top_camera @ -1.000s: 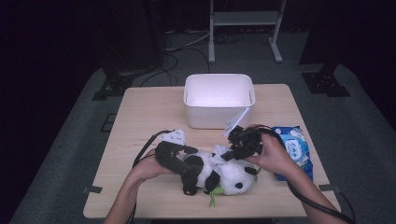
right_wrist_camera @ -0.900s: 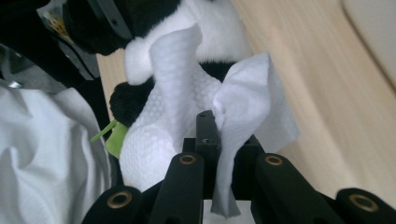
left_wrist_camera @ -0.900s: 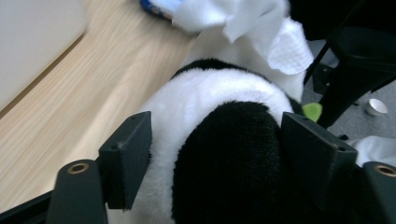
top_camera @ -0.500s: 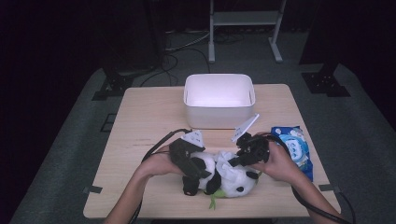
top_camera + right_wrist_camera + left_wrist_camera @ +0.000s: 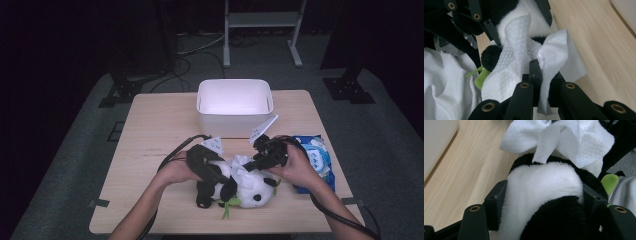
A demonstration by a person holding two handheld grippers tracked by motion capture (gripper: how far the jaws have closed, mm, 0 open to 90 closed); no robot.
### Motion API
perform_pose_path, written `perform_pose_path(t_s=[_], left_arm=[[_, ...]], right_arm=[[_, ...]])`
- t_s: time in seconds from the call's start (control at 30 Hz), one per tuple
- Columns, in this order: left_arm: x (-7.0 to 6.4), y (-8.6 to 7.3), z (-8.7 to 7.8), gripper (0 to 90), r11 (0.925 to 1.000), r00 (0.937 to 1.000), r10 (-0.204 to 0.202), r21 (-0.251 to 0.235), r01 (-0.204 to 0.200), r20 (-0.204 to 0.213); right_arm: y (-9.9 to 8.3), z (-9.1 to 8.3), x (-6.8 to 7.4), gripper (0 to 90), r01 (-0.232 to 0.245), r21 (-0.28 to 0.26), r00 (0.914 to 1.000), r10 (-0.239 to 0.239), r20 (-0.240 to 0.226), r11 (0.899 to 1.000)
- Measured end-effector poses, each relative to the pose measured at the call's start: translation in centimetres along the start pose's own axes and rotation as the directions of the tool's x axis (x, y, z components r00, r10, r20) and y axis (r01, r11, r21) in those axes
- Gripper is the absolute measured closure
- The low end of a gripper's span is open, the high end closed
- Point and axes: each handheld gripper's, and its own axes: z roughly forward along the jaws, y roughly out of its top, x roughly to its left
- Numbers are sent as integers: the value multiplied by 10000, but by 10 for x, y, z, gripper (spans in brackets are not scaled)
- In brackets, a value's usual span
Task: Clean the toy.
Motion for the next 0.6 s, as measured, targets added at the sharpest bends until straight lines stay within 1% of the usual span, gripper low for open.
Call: perform_pose_path(t_s=[0.1,0.13,0.23,0.3,0.37,0.4,0.43,0.47,0.5,0.53,0.57,0.6], left_arm=[[4,4,-1,339,9997,9995,227,121,-224,-204],[6,5,-2,341,9997,9994,234,127,-231,-271],[10,5,-3,347,9996,9985,256,168,-248,-475],[12,3,-5,347,9998,9984,158,107,-153,-545],[13,0,-8,348,10000,9972,52,69,-47,-743],[14,-1,-10,348,9999,9967,100,107,-91,-806],[15,-4,-11,348,10000,9954,10,46,-5,-954],[15,-6,-13,347,10000,9948,-43,53,49,-1017],[16,-8,-14,347,10000,9940,-64,39,68,-1091],[16,-11,-17,347,9999,9918,-154,-6,155,-1265],[16,-13,-18,346,9999,9906,-140,25,145,-1358],[16,-16,-20,344,9998,9890,-210,-66,202,-1465]], right_arm=[[7,0,-2,846,-33,237,9999,29,161,9997],[9,0,-4,846,45,238,9998,-50,212,9997],[13,0,-9,846,-93,307,9997,86,226,9995],[15,1,-13,846,-42,250,9997,37,224,9997],[18,2,-14,846,-100,163,9997,97,239,9998],[20,4,-15,846,-79,140,9997,76,231,9999],[22,4,-14,846,-104,135,9997,101,240,9999],[25,6,-15,846,7,90,9997,-9,254,10000],[28,8,-15,846,-8,136,9997,5,229,9999],[30,9,-15,846,67,133,9996,-70,258,9999],[35,11,-14,846,72,155,9995,-77,295,9999],[37,12,-14,846,120,146,9996,-124,261,9998]])
